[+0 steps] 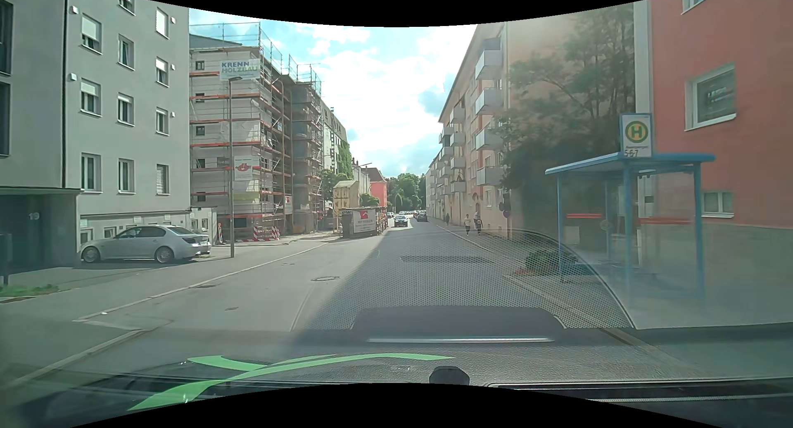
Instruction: Follow the waypoints while adhering to traffic rules and regulations
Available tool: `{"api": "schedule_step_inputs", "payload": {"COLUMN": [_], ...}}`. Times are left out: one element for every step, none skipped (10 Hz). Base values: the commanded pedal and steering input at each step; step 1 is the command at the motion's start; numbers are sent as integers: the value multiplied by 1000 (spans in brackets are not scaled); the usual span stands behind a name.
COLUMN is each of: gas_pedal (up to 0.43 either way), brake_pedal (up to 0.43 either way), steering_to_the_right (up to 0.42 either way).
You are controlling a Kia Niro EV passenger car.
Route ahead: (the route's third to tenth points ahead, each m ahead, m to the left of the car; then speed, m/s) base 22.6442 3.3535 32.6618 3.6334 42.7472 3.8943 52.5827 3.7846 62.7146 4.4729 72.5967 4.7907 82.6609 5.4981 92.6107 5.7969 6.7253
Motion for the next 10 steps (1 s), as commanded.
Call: {"api": "schedule_step_inputs", "payload": {"gas_pedal": [20,20,20,28,28,39,39,47,47,47], "brake_pedal": [0,0,0,0,0,0,0,0,0,0], "steering_to_the_right": [6,6,6,7,8,8,8,11,14,17]}}
